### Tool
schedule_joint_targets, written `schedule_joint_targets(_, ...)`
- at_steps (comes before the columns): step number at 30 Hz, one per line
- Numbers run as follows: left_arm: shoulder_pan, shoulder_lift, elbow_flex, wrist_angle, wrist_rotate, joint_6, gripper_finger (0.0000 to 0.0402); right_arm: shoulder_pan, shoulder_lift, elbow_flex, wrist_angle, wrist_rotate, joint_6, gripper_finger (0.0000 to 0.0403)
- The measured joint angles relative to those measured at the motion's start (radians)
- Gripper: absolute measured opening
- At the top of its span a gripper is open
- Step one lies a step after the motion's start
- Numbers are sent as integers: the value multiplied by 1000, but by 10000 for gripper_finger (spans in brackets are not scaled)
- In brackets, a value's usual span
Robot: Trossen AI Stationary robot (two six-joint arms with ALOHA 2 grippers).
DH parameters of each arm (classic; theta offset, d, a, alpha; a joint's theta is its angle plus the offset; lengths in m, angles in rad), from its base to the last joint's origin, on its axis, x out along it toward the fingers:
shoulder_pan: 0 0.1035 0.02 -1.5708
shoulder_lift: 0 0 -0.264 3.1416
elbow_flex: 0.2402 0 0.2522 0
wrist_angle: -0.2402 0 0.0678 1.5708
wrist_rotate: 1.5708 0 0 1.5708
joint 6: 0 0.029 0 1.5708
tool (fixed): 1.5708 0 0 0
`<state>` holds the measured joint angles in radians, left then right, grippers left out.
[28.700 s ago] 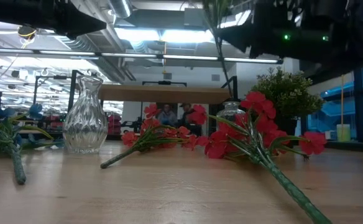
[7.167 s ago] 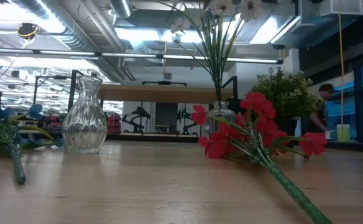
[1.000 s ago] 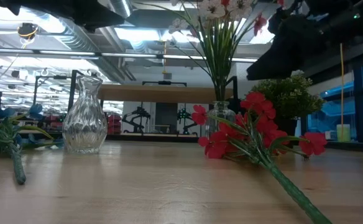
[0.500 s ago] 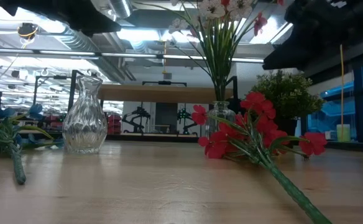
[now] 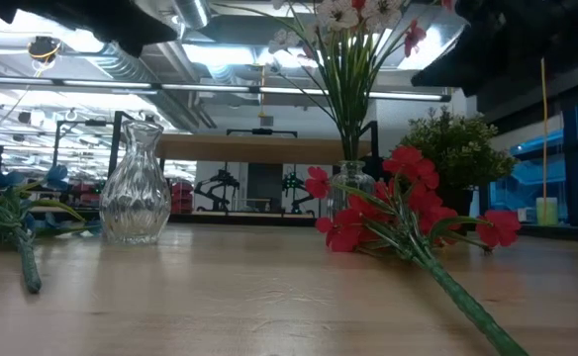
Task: Pick and place flowers into a vace then onto a shelf
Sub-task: Put the blue flowers into the left transparent vase
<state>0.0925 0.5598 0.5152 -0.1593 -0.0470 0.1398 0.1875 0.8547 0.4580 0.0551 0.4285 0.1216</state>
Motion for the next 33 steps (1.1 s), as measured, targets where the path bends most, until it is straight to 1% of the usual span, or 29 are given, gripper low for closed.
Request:
schedule_joint_targets(2, 0, 4, 0, -34, 76, 1, 6, 0, 0, 1, 22, 0, -25, 4)
schedule_joint_targets(4, 0, 17, 0, -35, 137, 1, 8, 0, 0, 1, 27, 0, -46, 6)
schedule_joint_targets(6, 0, 28, 0, -25, 164, -1, 9, 0, 3, 1, 41, 0, -52, 6)
schedule_joint_targets(8, -6, 37, 0, -11, 153, -35, 6, 0, 9, 1, 52, 0, -52, 3)
schedule_joint_targets(10, -33, 44, 0, 9, 67, -81, 2, 0, 17, 1, 70, -1, -51, 3)
schedule_joint_targets(13, -97, 58, 0, 11, -114, -106, 2, 0, 31, 1, 73, -1, -36, 4)
schedule_joint_targets(17, -241, 87, 5, 36, -311, -174, 1, 3, 47, 1, 75, -1, -8, 2)
schedule_joint_targets(18, -288, 103, 14, 36, -383, -187, 1, 8, 48, 1, 76, 4, 1, 2)
schedule_joint_targets(22, -483, 207, 76, 35, -749, -236, 1, 45, 48, 1, 76, 57, 4, 2)
schedule_joint_targets(25, -614, 320, 149, 34, -939, -279, 2, 78, 48, 1, 76, 76, 4, 2)
schedule_joint_targets(27, -683, 404, 207, 27, -1034, -307, 1, 100, 48, 1, 74, 76, 5, 2)
schedule_joint_targets(29, -738, 487, 266, 25, -1101, -353, 2, 125, 46, 1, 59, 79, 7, 2)
schedule_joint_targets(33, -811, 639, 374, 19, -1160, -461, 1, 180, 17, 0, -69, 79, 97, 2)
